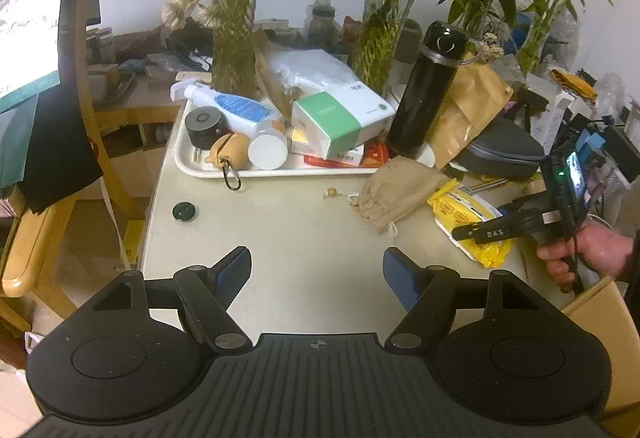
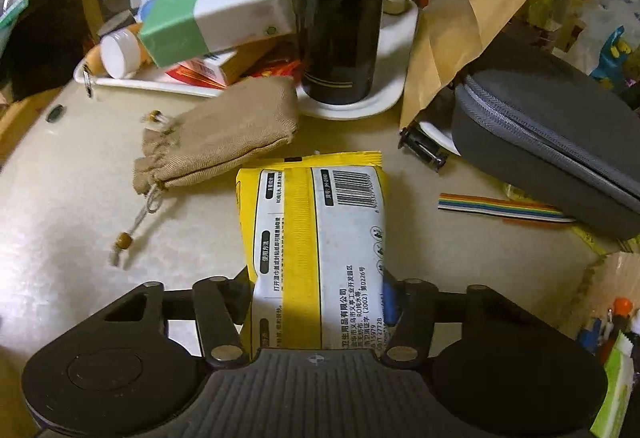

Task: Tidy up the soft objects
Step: 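Grasp the beige drawstring pouch with the left tool while the right tool holds the packet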

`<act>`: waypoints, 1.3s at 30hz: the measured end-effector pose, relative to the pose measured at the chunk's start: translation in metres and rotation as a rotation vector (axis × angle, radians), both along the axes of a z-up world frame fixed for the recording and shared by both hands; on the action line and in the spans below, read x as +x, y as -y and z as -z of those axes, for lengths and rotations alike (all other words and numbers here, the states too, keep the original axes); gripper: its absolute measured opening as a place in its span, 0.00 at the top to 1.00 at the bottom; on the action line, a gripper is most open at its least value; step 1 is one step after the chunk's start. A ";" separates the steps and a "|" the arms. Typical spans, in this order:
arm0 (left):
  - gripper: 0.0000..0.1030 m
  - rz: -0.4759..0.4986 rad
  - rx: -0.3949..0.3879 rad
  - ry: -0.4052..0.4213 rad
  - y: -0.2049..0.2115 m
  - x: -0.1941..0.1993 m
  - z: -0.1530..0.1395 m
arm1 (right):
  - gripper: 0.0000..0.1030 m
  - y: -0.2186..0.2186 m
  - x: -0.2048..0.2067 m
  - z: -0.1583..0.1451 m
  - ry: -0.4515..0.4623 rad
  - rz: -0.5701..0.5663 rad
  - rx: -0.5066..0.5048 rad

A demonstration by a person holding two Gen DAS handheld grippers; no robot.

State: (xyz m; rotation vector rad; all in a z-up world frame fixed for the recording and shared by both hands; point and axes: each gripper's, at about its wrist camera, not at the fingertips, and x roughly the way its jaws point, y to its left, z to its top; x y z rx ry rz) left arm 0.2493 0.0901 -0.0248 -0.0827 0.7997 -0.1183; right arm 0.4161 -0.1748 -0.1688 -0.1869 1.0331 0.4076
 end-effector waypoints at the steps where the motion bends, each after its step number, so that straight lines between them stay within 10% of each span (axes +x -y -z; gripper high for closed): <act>1: 0.30 0.001 0.001 0.003 0.001 0.000 0.000 | 0.43 0.000 -0.002 -0.003 0.004 -0.004 -0.003; 19: 0.30 0.063 -0.006 0.057 0.004 0.003 -0.004 | 0.43 0.035 -0.052 -0.095 0.103 0.109 0.058; 39: 0.30 0.356 0.017 0.049 0.025 0.079 0.035 | 0.43 0.055 -0.085 -0.131 0.170 0.152 0.160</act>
